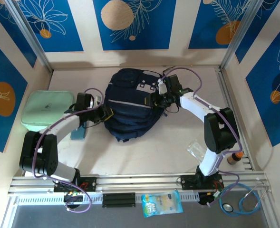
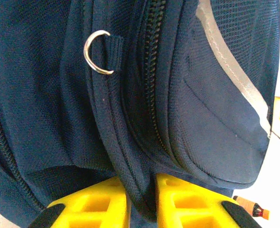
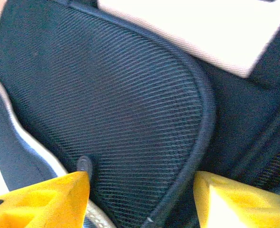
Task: Pack the student bag
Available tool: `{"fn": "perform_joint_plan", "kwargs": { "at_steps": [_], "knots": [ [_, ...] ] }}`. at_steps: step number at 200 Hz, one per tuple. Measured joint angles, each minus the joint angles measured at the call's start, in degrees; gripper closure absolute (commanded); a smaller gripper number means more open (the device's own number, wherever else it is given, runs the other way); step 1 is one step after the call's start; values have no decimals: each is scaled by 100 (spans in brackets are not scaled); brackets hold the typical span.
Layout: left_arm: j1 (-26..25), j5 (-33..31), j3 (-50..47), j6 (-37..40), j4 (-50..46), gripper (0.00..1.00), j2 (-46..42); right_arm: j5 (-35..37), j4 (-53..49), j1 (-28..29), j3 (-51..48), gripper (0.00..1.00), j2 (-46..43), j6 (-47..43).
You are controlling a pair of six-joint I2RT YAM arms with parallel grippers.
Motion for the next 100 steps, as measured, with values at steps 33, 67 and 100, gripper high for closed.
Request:
{"fn": "perform_joint_plan", "kwargs": {
  "at_steps": [33, 67, 100],
  "knots": [
    [2, -26, -24, -2, 4, 81, 4, -481, 420, 46, -610, 40, -219, -2],
    [2, -66, -24, 9, 2, 82, 46, -813, 592, 74, -1097, 46, -522, -142],
    [2, -87, 17, 68, -42, 82, 146, -708, 643, 79, -1283, 58, -651, -501]
  ]
}}
